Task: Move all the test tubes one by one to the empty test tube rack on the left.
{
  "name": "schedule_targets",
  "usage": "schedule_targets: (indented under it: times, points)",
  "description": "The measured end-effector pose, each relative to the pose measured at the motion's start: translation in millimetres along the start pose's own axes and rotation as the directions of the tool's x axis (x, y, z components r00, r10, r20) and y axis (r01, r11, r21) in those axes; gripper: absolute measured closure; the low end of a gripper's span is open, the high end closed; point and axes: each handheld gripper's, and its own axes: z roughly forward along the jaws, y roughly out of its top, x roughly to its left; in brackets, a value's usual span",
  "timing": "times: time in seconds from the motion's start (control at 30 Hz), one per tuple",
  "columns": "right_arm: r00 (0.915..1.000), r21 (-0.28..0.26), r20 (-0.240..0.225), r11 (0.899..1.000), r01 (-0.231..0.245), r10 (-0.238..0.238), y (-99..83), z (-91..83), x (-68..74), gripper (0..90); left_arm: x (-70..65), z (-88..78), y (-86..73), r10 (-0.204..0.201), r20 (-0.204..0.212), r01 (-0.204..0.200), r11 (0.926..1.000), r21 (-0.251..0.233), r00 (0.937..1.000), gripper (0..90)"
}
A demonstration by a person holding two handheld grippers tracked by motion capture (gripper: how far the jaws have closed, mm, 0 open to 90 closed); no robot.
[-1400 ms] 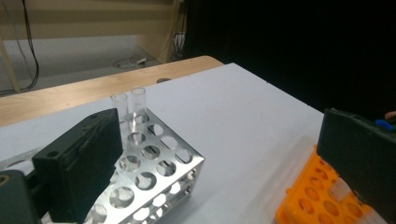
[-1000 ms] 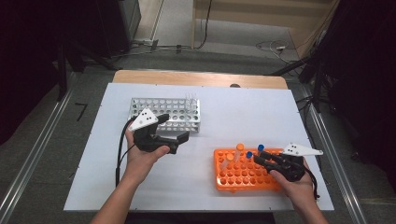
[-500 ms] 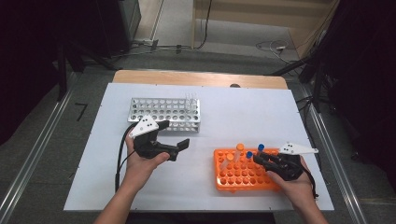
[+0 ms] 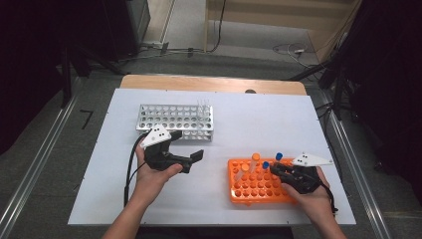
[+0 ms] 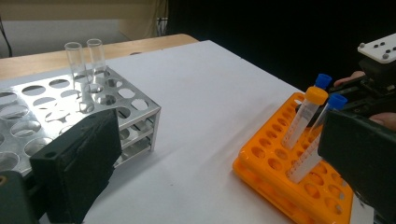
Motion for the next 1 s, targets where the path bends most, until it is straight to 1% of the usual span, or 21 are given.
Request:
schedule_targets:
  times: [0.07,0.23,0.37,0.43,0.53,0.57,0.63,0.73,0.9,1.0]
  points:
    - [1.0000,0.000,-0.006,1.000,-0.007,0.007,0.0,-0.3,-0.9,74.7,-0.2,0.2,-0.2,0.001,0.000,-0.001,1.0000,0.002,1.0000,0.1]
    - [0.9995,-0.037,-0.017,0.999,-0.026,0.025,-0.6,-3.7,-3.3,74.9,-1.2,0.1,0.1,0.003,0.004,-0.003,1.0000,0.002,1.0000,0.2]
    - [0.9995,-0.069,-0.020,0.997,-0.026,0.025,-1.3,-7.5,-4.3,74.9,-2.8,-0.1,0.3,0.004,0.012,-0.004,1.0000,-0.001,0.9999,0.2]
    - [0.9996,-0.085,-0.022,0.996,-0.019,0.018,-1.2,-10.3,-4.9,75.0,-3.4,-0.1,0.5,0.006,0.014,-0.006,1.0000,-0.001,0.9999,0.2]
    - [0.9994,-0.125,-0.033,0.992,-0.019,0.015,0.7,-17.8,-5.9,75.0,-4.7,-0.3,1.0,0.008,0.018,-0.008,1.0000,-0.002,0.9998,0.2]
    - [0.9993,-0.130,-0.035,0.991,-0.020,0.015,1.1,-20.1,-5.7,75.0,-5.5,-0.3,1.2,0.009,0.020,-0.009,1.0000,-0.003,0.9998,0.2]
    - [0.9989,-0.145,-0.047,0.989,-0.009,0.002,2.4,-24.9,-5.0,75.0,-6.7,-0.2,1.6,0.010,0.023,-0.010,0.9999,-0.002,0.9997,0.2]
    - [0.9967,-0.161,-0.080,0.987,0.001,-0.014,2.7,-30.9,-3.0,75.0,-9.1,0.1,2.1,0.011,0.032,-0.011,0.9999,-0.004,0.9994,0.2]
    - [0.9918,-0.161,-0.124,0.987,0.013,-0.033,2.4,-38.6,2.5,75.0,-13.3,0.7,3.1,0.008,0.050,-0.008,0.9999,-0.010,0.9987,0.2]
    - [0.9886,-0.162,-0.145,0.987,0.017,-0.041,2.5,-42.1,6.0,75.0,-16.1,1.0,4.1,0.014,0.058,-0.013,0.9999,-0.011,0.9982,0.2]
